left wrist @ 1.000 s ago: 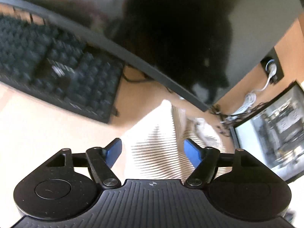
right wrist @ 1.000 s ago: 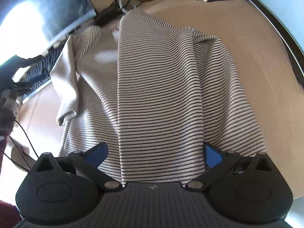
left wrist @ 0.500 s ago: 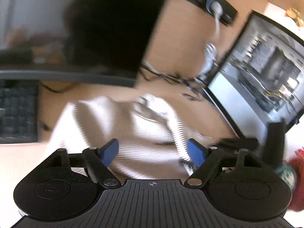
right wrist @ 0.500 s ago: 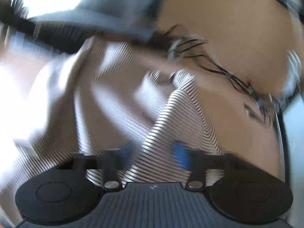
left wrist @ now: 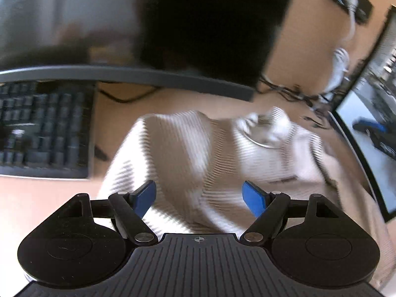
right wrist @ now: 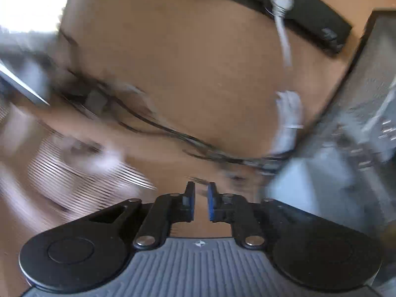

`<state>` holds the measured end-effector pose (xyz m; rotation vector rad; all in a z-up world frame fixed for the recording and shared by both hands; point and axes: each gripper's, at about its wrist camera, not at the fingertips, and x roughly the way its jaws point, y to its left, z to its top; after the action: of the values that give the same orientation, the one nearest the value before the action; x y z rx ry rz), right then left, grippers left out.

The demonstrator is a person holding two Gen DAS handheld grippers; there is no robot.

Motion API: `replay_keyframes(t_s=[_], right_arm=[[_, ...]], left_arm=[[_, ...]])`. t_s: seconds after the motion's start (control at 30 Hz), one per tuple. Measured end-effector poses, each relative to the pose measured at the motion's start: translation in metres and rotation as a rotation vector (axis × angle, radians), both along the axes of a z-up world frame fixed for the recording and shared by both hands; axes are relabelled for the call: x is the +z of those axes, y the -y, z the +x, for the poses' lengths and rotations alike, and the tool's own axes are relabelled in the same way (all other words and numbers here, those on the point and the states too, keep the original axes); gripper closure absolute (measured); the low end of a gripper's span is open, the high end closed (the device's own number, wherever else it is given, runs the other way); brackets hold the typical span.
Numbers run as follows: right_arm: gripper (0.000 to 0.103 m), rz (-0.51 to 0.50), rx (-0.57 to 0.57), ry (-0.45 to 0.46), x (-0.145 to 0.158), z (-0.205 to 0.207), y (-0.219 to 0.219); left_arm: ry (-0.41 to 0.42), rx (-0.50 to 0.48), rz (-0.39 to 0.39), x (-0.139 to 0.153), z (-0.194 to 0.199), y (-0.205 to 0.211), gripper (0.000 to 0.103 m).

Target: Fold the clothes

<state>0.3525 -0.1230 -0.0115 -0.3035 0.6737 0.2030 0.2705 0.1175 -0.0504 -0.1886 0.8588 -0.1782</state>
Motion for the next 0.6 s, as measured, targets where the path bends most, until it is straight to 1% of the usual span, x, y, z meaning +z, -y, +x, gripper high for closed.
replay_keyframes(t_s=[0.03, 0.07, 0.1, 0.13, 0.2, 0.27, 0.3, 0.33, 0.37, 0.4, 0.43, 0.47, 0.5, 0.57, 0.6], right_arm=[[0.07, 0.077, 0.056, -0.067, 0.0, -0.002, -0.004], [0.067, 0.125, 0.098, -0.127, -0.005, -0.006, -0.009], [0.066, 0.124, 0.13, -0.166, -0.013, -0.013, -0.016], [0.066, 0.101, 0.158, -0.192, -0.023, -0.019, -0.025], [0.066, 0.014, 0.199, -0.21, -0.04, -0.033, -0.034], [0.068, -0.074, 0.192, -0.24, -0.055, -0.039, -0.034], [0.074, -0.137, 0.18, -0.236, -0.062, -0.04, -0.031], [0.078, -0.233, 0.161, -0.21, -0.069, -0.039, -0.027], [0.079, -0.338, 0.13, -0.174, -0.075, -0.036, -0.023], [0.081, -0.439, 0.091, -0.132, -0.08, -0.032, -0.019], [0.081, -0.486, 0.057, -0.104, -0.08, -0.03, -0.016], [0.081, -0.504, 0.025, -0.084, -0.077, -0.029, -0.014], [0.081, -0.453, 0.009, -0.073, -0.069, -0.028, -0.012], [0.081, -0.22, 0.022, -0.071, -0.039, -0.026, -0.011], [0.08, -0.115, 0.049, -0.064, -0.027, -0.025, -0.013]], left_arm=[[0.008, -0.005, -0.012, 0.003, -0.002, 0.0, 0.021], [0.015, -0.011, -0.024, 0.007, -0.004, 0.0, 0.021], [0.023, -0.016, -0.035, 0.01, -0.006, 0.0, 0.021], [0.011, -0.057, -0.082, 0.009, -0.011, 0.007, 0.019], [-0.014, -0.142, -0.178, 0.006, -0.021, 0.024, 0.018], [-0.039, -0.226, -0.274, 0.004, -0.031, 0.04, 0.017], [-0.062, -0.259, -0.283, -0.003, -0.032, 0.05, 0.017], [-0.084, -0.288, -0.276, -0.011, -0.034, 0.059, 0.017], [-0.104, -0.303, -0.259, -0.019, -0.037, 0.064, 0.017], [-0.124, -0.3, -0.248, -0.025, -0.038, 0.065, 0.017], [-0.144, -0.295, -0.238, -0.031, -0.039, 0.067, 0.017], [-0.141, -0.277, -0.225, -0.03, -0.038, 0.062, 0.017], [-0.137, -0.259, -0.212, -0.03, -0.037, 0.058, 0.017], [-0.13, -0.222, -0.185, -0.028, -0.036, 0.049, 0.016], [-0.126, -0.203, -0.171, -0.027, -0.035, 0.045, 0.016]])
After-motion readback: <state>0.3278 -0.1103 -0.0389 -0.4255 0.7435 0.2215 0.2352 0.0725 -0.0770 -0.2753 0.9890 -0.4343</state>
